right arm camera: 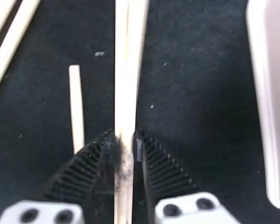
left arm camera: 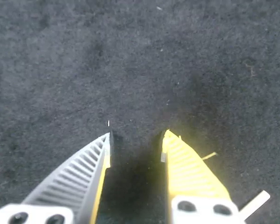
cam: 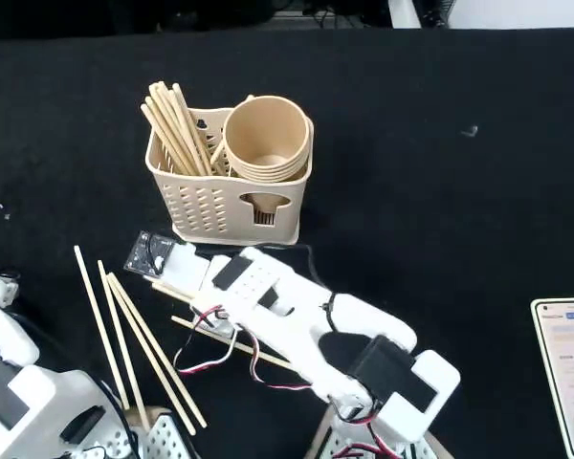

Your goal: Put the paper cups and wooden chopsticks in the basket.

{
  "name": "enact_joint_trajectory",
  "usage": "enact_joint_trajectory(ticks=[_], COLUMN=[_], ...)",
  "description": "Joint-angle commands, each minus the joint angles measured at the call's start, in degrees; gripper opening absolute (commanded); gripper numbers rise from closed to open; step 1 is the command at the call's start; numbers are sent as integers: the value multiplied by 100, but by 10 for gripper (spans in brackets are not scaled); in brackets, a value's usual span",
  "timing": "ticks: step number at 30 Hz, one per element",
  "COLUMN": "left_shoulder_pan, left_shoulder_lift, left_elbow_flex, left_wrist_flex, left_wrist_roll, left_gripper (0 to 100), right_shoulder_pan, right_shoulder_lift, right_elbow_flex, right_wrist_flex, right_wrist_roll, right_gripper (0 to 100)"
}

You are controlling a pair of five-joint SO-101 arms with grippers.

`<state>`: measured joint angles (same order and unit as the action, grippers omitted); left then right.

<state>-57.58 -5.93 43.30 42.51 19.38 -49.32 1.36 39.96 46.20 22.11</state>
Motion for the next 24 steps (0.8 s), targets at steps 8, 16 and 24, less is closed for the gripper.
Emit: enact_joint_trajectory(ticks=[8,16,24], left_shoulder_pan=[-66,-84,-101], left_shoulder_lift=[-167,-167,-167], left_elbow_flex=[-154,-154,-154], left_wrist_flex=[9,9,9], left_wrist_roll=[0,0,0], left_gripper=[180,180,180], right_shoulder_pan=[70,123,413], right_shoulder_lift=[-2844,-4769,-4927], right_elbow_flex=[-127,-75,-224], right_wrist_flex=[1433,325,-1626], right_wrist_roll=[-53,-44,-79], right_gripper=[11,11,10])
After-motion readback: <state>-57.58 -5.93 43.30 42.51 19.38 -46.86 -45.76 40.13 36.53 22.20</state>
